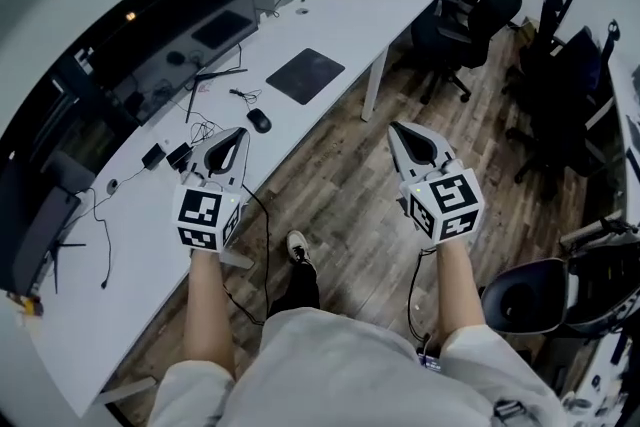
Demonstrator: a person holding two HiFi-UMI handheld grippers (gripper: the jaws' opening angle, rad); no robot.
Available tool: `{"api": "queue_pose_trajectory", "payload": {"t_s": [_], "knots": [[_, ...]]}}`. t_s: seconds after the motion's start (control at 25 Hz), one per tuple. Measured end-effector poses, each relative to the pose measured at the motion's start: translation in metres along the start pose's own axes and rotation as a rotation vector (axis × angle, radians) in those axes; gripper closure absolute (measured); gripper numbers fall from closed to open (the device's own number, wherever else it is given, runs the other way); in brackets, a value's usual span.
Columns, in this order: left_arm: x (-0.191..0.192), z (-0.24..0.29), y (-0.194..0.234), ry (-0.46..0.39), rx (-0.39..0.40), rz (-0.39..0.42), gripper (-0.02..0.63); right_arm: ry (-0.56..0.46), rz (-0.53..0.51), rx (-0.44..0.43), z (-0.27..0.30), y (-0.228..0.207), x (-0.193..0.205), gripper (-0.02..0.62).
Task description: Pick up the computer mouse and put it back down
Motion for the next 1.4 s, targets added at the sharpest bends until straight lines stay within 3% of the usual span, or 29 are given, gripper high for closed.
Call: {"api": "queue_pose_trajectory", "payload": {"t_s": [0.36,0.72,0.84,1.04,1.24,1.4], "knots": [[0.022,0.094,0.098,0.027,-0.045,-0.060,0.589,0.042,-0.038,-0.084,0.145,-0.018,0.000,0.581],[0.053,0.170,0.208,0.092,-0.094,-0.115,0.589,0.127,-0.041,-0.211,0.310,-0.005,0.008,0.579],[0.070,0.185,0.237,0.122,-0.115,-0.141,0.589,0.169,-0.041,-0.291,0.364,0.018,0.021,0.499],[0.116,0.191,0.270,0.206,-0.162,-0.212,0.589,0.234,0.015,-0.393,0.437,0.061,0.053,0.441],[0.155,0.188,0.290,0.269,-0.234,-0.293,0.589,0.366,0.135,-0.467,0.490,0.097,0.107,0.380],[0.184,0.179,0.298,0.318,-0.309,-0.358,0.589,0.471,0.118,-0.577,0.517,0.136,0.151,0.310]]}}
Point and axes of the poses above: the fingertips, and each gripper's own axes: z forward along the fingers, y to its left, x out of its underside, the point moved 5 cm from there along -z, backward along the fingers, and after that the axes turned 13 degrees about -z, right-handed, at the moved point
